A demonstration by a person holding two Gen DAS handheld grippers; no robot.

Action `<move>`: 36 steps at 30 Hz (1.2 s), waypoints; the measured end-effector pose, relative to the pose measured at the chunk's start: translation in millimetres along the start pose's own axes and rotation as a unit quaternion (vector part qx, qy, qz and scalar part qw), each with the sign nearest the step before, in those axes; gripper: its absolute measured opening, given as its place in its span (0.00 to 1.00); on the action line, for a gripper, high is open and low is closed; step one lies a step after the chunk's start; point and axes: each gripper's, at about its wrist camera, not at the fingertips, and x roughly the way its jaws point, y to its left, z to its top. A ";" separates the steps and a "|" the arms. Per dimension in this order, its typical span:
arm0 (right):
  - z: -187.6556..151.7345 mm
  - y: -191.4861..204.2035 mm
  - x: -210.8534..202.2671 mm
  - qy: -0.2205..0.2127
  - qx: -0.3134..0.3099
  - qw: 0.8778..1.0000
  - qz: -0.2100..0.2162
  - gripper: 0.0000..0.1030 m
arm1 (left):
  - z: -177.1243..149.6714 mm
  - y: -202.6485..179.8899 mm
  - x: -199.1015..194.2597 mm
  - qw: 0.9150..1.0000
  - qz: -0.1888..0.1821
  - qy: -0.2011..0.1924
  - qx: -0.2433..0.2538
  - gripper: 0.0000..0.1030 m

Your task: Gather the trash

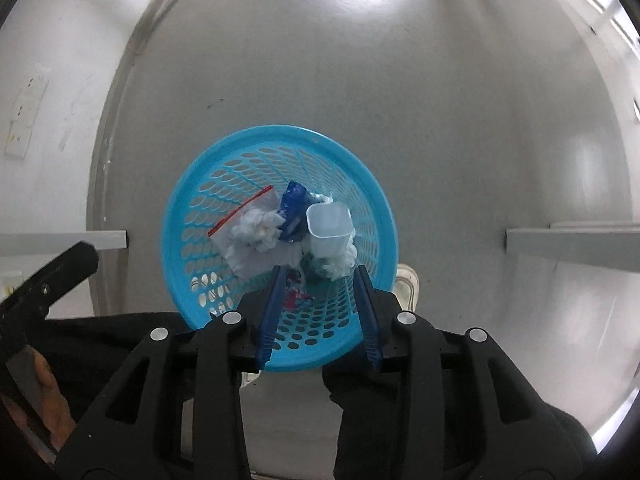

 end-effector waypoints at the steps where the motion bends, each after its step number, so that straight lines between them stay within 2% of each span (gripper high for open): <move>1: -2.0 1.3 -3.4 -0.004 -0.002 1.000 -0.002 0.33 | -0.7 -2.3 -2.9 1.000 0.002 -0.004 0.003 0.80; 8: -19.3 9.0 -40.9 -0.051 -0.025 0.998 0.011 0.41 | -8.0 -3.2 -29.1 1.000 0.010 -0.019 0.001 0.80; 14: -41.8 20.0 -68.2 -0.073 -0.043 0.996 0.017 0.47 | -22.7 -16.5 -50.8 0.998 0.023 -0.035 0.040 0.81; 19: -68.5 23.5 -99.6 -0.098 -0.055 0.993 0.026 0.60 | -48.6 -30.7 -77.0 0.994 0.027 -0.048 0.090 0.87; 27: -103.6 24.2 -139.7 -0.129 -0.065 0.989 0.031 0.75 | -86.2 -33.2 -126.3 0.991 0.039 -0.068 0.105 0.94; 32: -134.4 30.7 -162.5 -0.145 -0.092 0.985 0.032 0.85 | -101.0 -27.1 -140.0 0.994 0.007 -0.066 0.089 0.94; 36: -160.2 32.2 -177.5 -0.159 -0.102 0.981 0.049 0.91 | -114.6 -34.7 -145.4 0.990 0.030 -0.074 0.114 0.94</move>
